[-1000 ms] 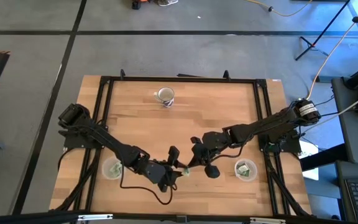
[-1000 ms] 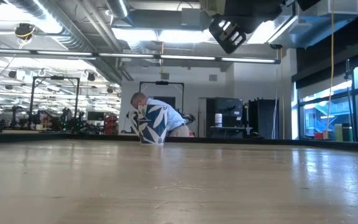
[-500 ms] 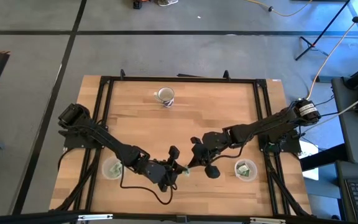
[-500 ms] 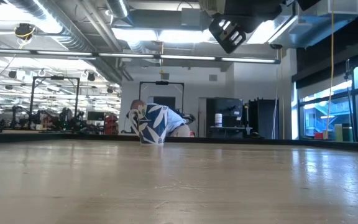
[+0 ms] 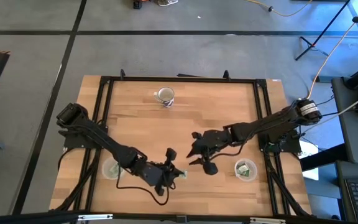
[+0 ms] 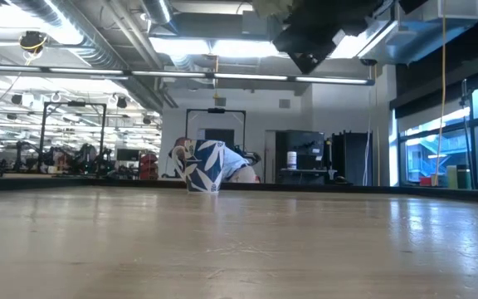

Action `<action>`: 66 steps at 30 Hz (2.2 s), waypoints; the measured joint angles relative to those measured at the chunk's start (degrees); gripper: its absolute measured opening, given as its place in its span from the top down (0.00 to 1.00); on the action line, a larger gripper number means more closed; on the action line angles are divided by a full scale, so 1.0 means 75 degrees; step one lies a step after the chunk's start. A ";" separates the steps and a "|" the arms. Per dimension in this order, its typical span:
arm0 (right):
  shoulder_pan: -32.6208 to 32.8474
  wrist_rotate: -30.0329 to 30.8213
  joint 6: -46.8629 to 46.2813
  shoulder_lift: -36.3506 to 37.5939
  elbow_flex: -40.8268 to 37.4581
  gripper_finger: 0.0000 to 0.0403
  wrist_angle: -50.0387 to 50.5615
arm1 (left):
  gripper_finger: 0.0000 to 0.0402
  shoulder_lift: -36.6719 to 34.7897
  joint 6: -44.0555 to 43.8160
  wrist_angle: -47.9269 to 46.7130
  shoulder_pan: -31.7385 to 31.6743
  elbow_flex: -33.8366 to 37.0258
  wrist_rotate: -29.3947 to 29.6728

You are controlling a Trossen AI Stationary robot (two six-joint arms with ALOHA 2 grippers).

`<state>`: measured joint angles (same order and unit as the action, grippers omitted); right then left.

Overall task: Pick and place Stevia / Truvia into bins
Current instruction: Put the light green stevia packet into the left transparent container, then return to Home Position

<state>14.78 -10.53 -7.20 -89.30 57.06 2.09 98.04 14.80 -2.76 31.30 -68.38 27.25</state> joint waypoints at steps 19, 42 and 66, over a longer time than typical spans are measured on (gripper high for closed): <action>-0.0049 0.1227 0.0431 0.1070 -0.0017 0.54 0.1013 | 0.99 -0.3296 -1.0728 -0.5973 0.1473 -0.0009 -0.2424; -0.0049 0.1463 0.0431 0.0845 -0.0032 0.54 0.1200 | 0.99 -0.1759 -1.5672 -0.9635 0.2522 -0.0003 -0.3052; -0.0049 0.1463 0.0636 0.0895 -0.0032 0.54 0.1430 | 0.86 -0.1666 -1.3889 -0.9870 0.1755 0.0003 -0.3462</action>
<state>14.41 0.45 -2.43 -82.58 56.82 12.81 85.55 -89.37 -76.79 44.47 -68.36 1.29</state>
